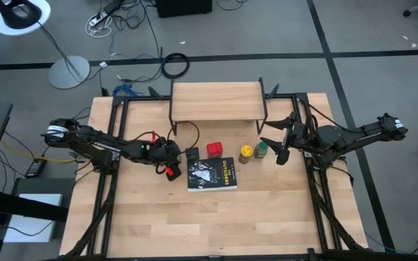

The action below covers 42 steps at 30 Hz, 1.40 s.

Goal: Shelf spices
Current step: Put the transparent seasoning bottle on the shelf

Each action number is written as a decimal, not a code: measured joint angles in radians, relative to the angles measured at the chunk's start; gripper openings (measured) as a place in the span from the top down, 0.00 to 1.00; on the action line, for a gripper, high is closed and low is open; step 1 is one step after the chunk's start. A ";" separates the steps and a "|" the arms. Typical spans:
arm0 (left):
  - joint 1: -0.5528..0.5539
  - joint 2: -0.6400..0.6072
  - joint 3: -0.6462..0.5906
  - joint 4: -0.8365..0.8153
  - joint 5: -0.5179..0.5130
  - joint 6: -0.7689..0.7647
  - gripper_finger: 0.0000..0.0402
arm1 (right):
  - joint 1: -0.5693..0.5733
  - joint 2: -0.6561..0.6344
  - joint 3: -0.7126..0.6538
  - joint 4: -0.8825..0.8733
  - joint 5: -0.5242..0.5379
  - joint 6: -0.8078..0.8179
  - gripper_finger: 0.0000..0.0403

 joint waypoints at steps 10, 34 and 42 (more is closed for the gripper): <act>-0.025 -0.125 0.228 -0.298 -0.109 0.104 0.58 | 0.000 -0.001 0.000 0.005 0.000 0.000 0.27; 0.522 0.050 0.681 -0.374 0.150 0.641 0.58 | -0.001 0.000 0.000 0.067 -0.001 -0.033 0.27; 0.633 0.241 0.899 -0.549 0.187 0.709 0.58 | -0.001 0.000 0.000 0.072 -0.001 -0.035 0.27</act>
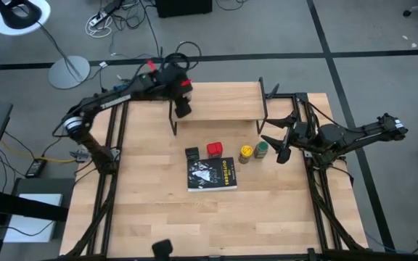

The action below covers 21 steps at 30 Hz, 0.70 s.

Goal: Shelf spices
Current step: Put the transparent seasoning bottle on the shelf

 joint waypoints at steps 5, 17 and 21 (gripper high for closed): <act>0.035 0.129 0.148 -0.063 0.000 0.017 0.58 | 0.000 0.000 0.000 0.010 0.000 0.000 0.27; 0.089 0.211 0.230 -0.094 -0.060 -0.166 0.58 | 0.001 0.000 0.000 0.013 -0.001 -0.019 0.27; 0.101 0.207 0.230 -0.095 -0.063 -0.215 0.58 | 0.001 0.000 0.000 0.013 -0.001 -0.025 0.27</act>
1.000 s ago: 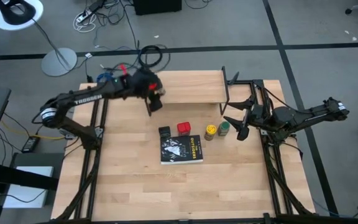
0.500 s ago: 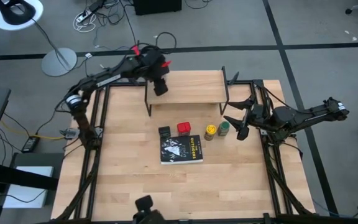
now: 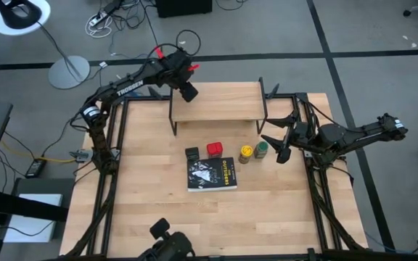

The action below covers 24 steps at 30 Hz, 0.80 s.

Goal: Shelf spices
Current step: Put the transparent seasoning bottle on the shelf

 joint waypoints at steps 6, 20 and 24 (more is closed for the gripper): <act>0.002 0.000 -0.007 -0.003 0.014 -0.023 0.58 | 0.000 0.000 0.000 0.000 0.000 0.000 0.27; 0.022 -0.006 -0.038 -0.043 0.020 0.049 0.58 | 0.000 0.000 0.000 0.000 0.000 0.000 0.27; 0.028 -0.007 -0.038 -0.053 0.017 0.051 0.58 | 0.000 0.000 0.000 0.000 0.000 0.000 0.27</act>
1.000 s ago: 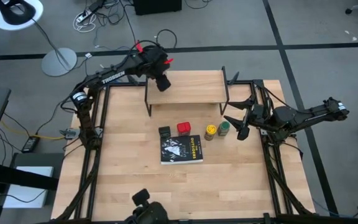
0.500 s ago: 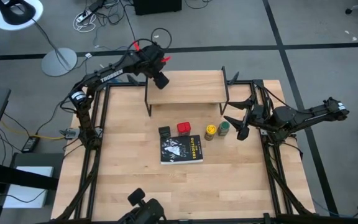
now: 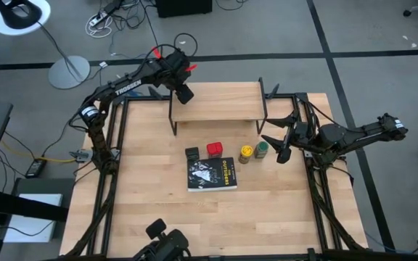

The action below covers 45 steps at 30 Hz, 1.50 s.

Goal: Shelf spices
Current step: Put the transparent seasoning bottle on the shelf

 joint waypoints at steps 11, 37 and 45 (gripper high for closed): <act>-0.007 -0.005 -0.010 -0.030 0.023 0.006 0.28 | 0.000 0.000 0.000 0.000 0.000 0.000 0.27; -0.037 -0.154 -0.004 -0.016 0.000 0.000 0.35 | 0.000 0.000 0.000 0.004 0.001 0.000 0.27; -0.032 -0.143 -0.004 -0.017 0.017 0.000 0.38 | 0.000 0.000 0.000 0.008 0.001 0.000 0.27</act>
